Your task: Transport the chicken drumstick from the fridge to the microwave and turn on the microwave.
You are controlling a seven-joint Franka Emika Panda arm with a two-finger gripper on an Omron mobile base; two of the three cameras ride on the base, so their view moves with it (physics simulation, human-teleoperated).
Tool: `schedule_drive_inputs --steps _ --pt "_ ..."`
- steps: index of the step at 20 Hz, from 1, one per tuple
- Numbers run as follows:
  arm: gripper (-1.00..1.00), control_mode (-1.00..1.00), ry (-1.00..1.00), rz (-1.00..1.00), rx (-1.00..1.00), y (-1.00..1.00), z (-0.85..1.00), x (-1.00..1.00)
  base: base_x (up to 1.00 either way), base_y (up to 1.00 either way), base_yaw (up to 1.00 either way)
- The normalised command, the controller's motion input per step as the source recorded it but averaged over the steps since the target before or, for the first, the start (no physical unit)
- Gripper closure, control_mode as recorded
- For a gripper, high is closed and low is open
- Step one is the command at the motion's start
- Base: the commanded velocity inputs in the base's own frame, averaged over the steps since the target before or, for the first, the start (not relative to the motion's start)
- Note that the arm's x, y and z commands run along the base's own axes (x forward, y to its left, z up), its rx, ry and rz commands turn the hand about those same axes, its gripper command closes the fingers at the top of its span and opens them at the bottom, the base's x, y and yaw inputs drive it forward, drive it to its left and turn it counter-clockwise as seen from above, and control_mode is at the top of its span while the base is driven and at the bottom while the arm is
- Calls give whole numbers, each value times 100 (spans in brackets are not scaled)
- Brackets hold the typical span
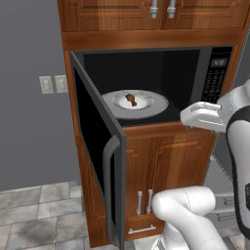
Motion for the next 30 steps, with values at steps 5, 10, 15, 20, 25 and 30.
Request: schedule_drive_inputs --steps 5,10,15,20,25,30 --pt "-100 -100 14 2 3 0 11 -59 0 0 0" --pt "-100 -100 5 7 4 4 2 -58 0 0 0" --pt "-100 -100 1 11 0 12 -2 -50 0 0 0" --pt "-100 -100 0 11 0 23 0 -37 0 0 0" --pt "-100 -100 0 9 0 27 0 -42 0 0 0" --pt "-100 -100 7 2 4 26 0 -38 0 0 0"
